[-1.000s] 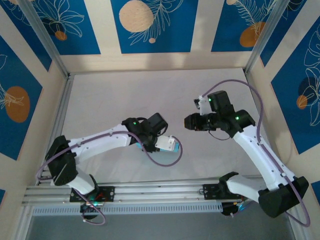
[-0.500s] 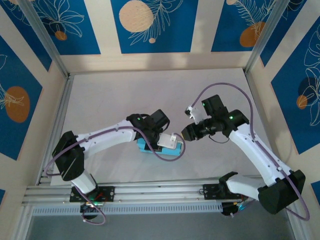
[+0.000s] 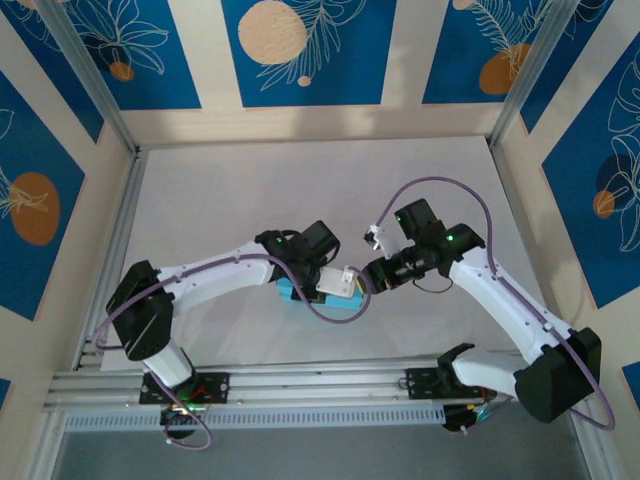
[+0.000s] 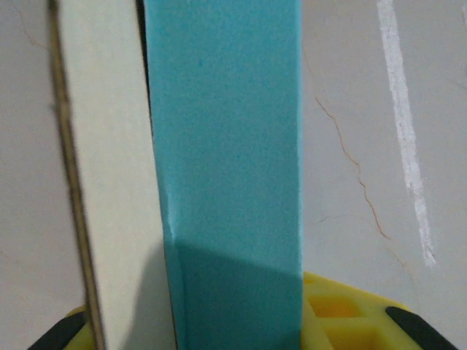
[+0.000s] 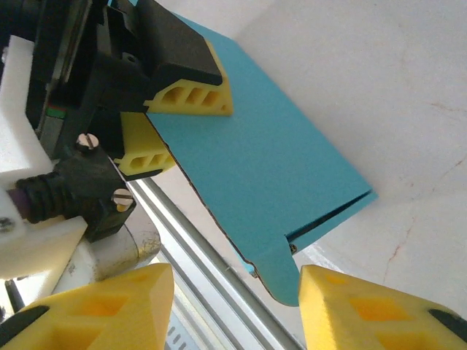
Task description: Fold the paper box
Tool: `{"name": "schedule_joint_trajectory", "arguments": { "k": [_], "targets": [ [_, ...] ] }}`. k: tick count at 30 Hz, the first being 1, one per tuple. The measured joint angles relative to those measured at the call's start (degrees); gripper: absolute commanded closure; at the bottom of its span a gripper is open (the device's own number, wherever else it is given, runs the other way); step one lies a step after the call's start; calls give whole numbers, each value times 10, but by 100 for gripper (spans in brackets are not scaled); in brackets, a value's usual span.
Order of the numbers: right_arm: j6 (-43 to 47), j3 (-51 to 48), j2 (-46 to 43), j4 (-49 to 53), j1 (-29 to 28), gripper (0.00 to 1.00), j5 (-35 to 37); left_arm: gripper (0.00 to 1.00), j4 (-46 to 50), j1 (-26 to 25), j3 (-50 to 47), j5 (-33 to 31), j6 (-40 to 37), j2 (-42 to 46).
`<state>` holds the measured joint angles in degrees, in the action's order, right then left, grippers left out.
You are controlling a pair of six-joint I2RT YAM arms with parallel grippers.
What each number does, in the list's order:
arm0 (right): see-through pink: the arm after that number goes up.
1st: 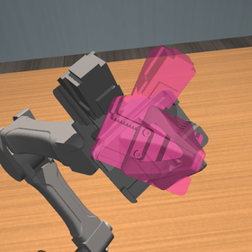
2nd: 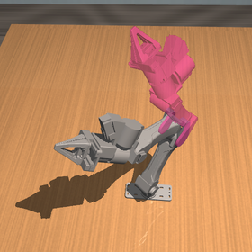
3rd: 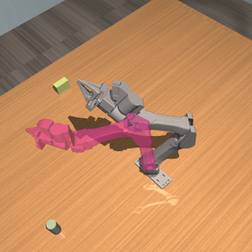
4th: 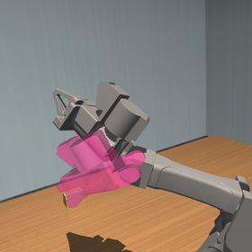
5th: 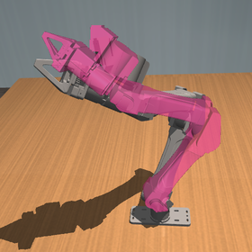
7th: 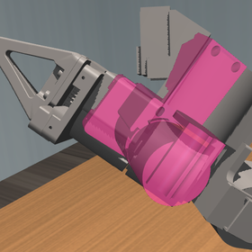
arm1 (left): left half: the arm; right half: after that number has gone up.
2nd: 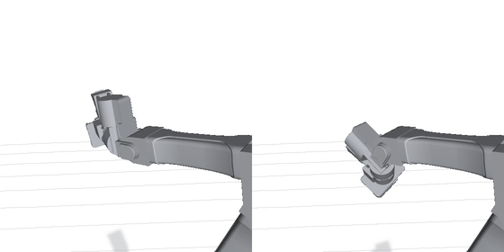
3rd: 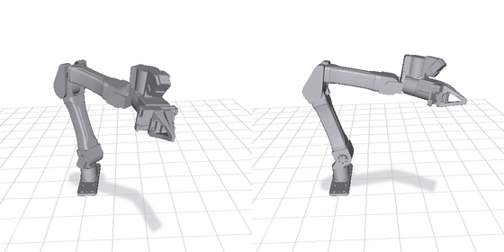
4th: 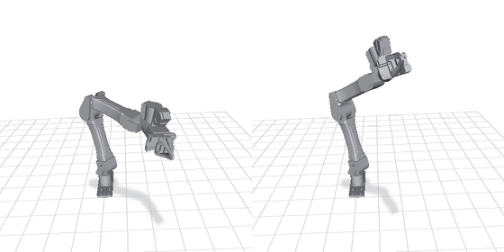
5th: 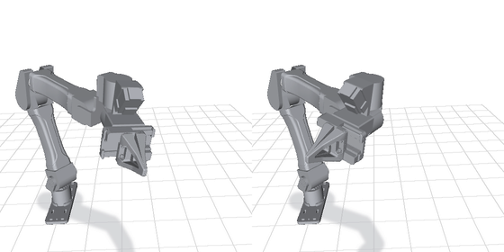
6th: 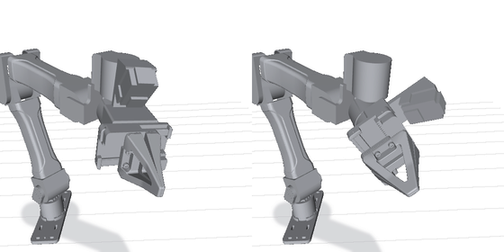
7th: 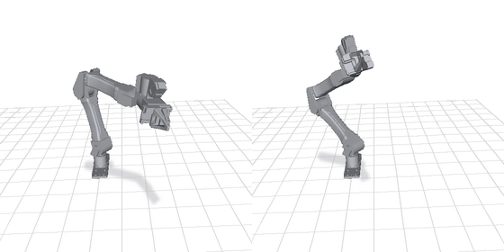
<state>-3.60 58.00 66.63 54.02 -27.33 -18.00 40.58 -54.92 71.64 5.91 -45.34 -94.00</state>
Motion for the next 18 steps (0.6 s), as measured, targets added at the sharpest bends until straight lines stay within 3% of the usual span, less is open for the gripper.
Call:
{"name": "schedule_joint_trajectory", "arguments": {
  "k": [4, 11, 18],
  "targets": [
    [-4, 0, 16, 1, -1, 57, 9, 67, -18, 1, -9, -4, 1, 2],
    [-3, 0, 41, 7, -13, 58, 36, 66, -34, 2, -19, -7, 3, 6],
    [-2, 1, 42, 11, -15, 83, 52, 63, -59, 2, -28, -14, 5, 7]
  ]
}}
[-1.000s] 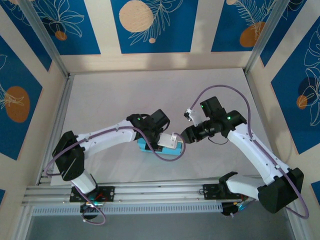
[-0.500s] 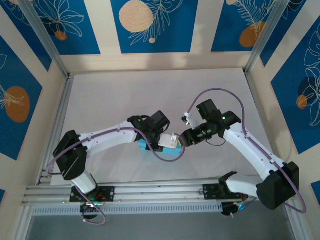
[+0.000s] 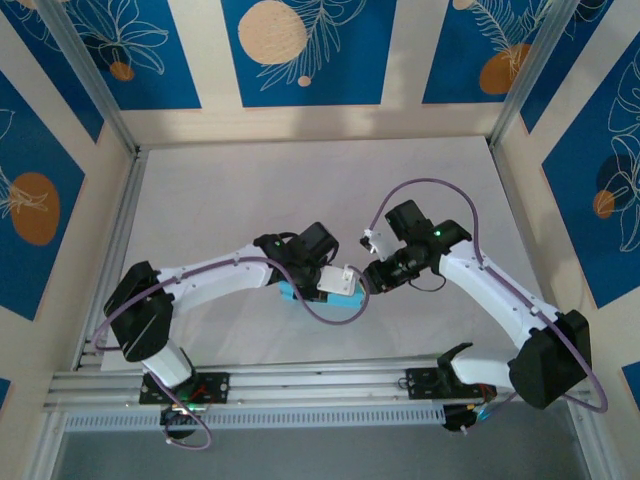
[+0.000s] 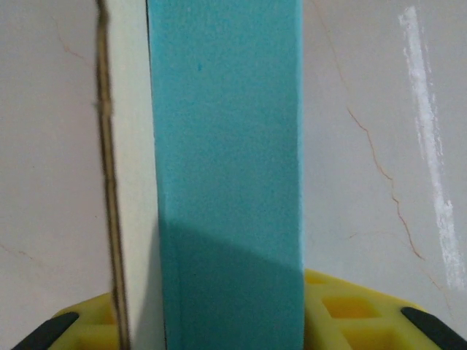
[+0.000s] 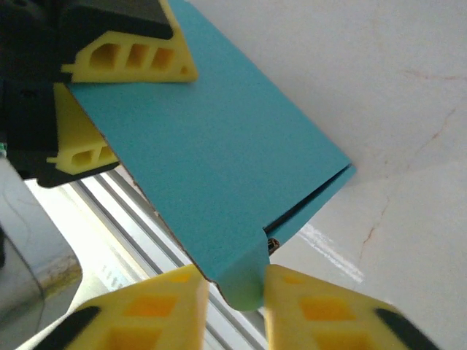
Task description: Fold the paper box
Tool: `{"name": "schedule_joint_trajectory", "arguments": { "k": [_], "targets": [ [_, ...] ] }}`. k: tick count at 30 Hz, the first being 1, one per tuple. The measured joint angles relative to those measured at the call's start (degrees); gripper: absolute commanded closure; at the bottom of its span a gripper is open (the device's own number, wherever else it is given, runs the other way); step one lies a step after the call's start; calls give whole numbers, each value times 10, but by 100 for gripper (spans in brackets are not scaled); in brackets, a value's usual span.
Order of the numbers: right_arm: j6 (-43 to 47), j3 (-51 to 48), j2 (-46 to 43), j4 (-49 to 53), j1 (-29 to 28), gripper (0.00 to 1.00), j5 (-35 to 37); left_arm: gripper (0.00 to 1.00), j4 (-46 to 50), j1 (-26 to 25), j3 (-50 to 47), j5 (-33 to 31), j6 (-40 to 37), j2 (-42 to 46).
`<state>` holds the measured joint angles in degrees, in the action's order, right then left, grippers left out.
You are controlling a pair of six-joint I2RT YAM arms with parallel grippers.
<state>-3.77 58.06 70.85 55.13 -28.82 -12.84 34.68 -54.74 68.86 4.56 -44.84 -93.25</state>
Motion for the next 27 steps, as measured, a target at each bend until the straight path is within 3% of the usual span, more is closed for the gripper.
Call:
{"name": "schedule_joint_trajectory", "arguments": {
  "k": [5, 14, 27],
  "targets": [
    [3, 18, 13, 9, 4, 94, 2, 62, -25, 0, -18, -6, 0, 12],
    [-18, 55, 57, 30, 11, 100, 2, 62, -37, 3, -23, -16, 7, 14],
    [-148, 59, 62, 7, 18, 100, 24, 62, -63, 3, -30, -27, 42, 14]
  ]
}}
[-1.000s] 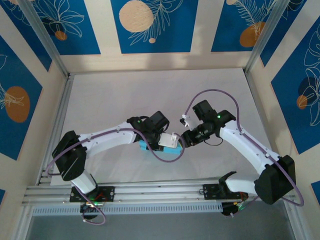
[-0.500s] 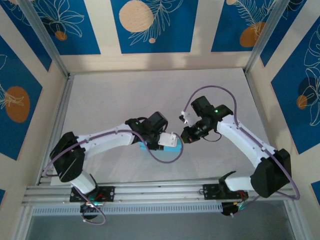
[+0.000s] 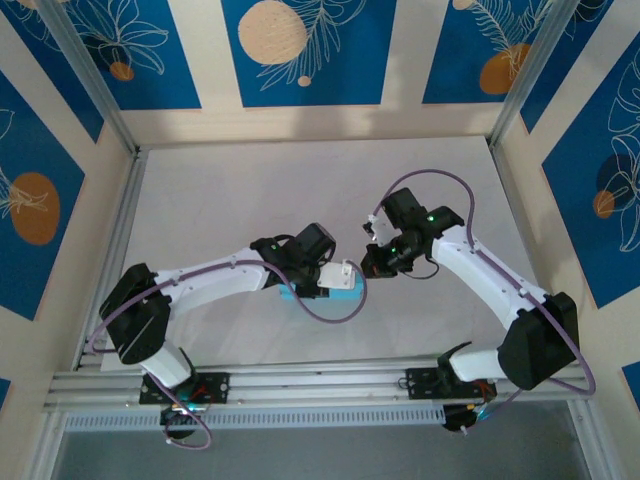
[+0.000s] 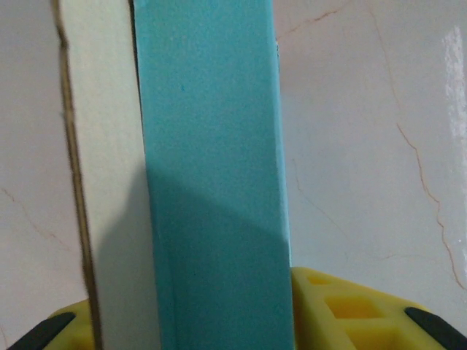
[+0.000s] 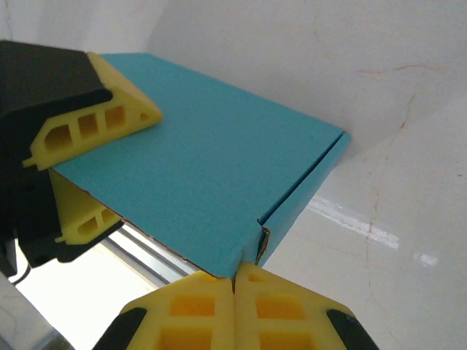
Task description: Fold the paper box
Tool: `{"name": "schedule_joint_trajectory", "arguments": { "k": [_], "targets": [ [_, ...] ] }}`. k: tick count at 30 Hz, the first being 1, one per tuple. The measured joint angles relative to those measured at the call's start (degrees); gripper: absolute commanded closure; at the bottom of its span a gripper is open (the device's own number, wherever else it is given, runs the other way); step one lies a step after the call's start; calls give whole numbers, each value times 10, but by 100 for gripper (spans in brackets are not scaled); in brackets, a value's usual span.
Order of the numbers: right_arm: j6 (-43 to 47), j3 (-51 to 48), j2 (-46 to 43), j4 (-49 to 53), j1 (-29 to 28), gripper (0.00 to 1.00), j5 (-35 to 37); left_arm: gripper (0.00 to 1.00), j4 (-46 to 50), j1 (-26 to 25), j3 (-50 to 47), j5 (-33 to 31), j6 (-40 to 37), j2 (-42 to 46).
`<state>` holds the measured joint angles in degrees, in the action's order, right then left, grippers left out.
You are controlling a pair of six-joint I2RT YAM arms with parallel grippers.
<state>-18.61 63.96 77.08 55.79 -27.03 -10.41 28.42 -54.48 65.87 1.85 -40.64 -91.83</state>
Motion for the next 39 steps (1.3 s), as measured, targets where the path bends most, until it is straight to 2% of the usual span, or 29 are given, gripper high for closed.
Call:
{"name": "schedule_joint_trajectory", "arguments": {
  "k": [6, 21, 31, 39],
  "targets": [
    [-25, 10, 8, -2, -3, 100, 18, 63, -6, 1, 0, -3, 9, 0],
    [-23, -9, -14, -29, -24, 100, 61, 63, -14, 3, -2, -5, 29, -1],
    [-40, -59, -59, -87, -23, 100, 86, 41, -54, 13, -25, 16, 84, 38],
    [-38, -52, -50, -85, -11, 100, 90, 41, -39, 43, -26, 25, 132, 150]
  ]
}}
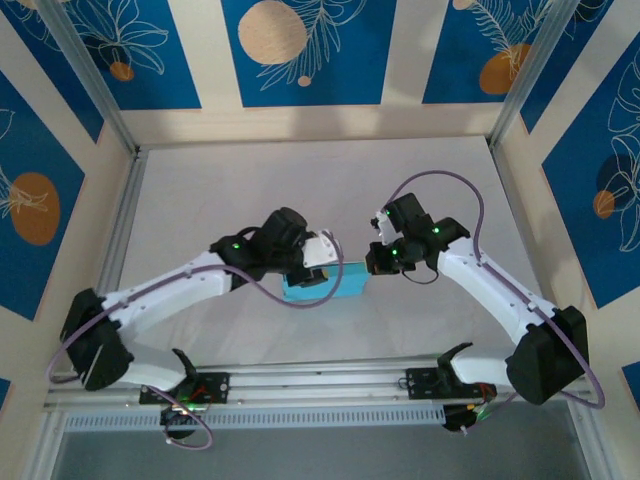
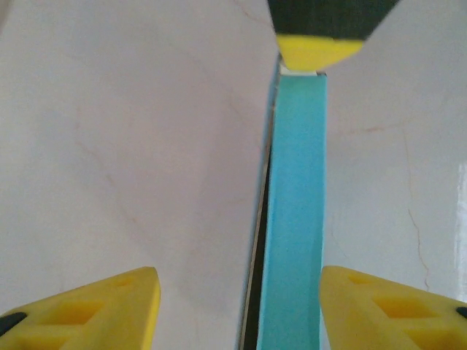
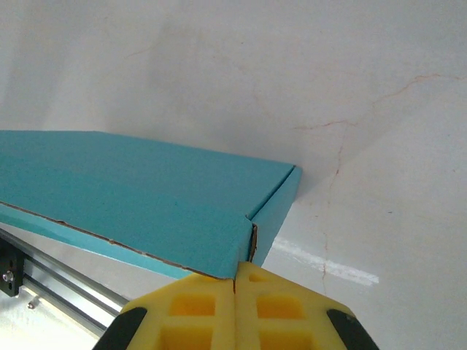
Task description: Fold the paper box
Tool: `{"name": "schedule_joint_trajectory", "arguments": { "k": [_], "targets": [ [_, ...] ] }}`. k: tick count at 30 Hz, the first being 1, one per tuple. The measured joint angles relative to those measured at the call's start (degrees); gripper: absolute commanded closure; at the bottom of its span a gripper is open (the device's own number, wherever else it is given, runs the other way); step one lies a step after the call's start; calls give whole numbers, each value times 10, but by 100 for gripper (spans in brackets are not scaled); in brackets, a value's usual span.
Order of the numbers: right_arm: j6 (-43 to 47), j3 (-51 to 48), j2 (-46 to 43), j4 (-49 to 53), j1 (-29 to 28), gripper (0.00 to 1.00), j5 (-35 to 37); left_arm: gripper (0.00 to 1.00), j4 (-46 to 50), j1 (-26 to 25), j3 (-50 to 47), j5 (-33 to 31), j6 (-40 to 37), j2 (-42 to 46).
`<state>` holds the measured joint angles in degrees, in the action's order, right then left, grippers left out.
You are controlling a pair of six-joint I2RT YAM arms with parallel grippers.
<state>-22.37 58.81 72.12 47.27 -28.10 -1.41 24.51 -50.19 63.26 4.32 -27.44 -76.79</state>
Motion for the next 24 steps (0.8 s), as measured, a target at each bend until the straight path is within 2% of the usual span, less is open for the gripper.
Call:
{"name": "schedule_joint_trajectory", "arguments": {
  "k": [6, 12, 17, 24],
  "targets": [
    [5, 3, 2, 6, 0, 100, 0, 54, 72, 8, 27, -9, 13, 56],
    [11, 6, 2, 12, 0, 100, 0, 53, 201, 25, 79, -16, 31, 55],
    [13, 7, 2, 17, 0, 100, 0, 55, 263, 29, 83, -23, 34, 52],
    [13, 10, 2, 23, -1, 100, 0, 69, 301, 36, 83, -27, 37, 12]
  ]
}}
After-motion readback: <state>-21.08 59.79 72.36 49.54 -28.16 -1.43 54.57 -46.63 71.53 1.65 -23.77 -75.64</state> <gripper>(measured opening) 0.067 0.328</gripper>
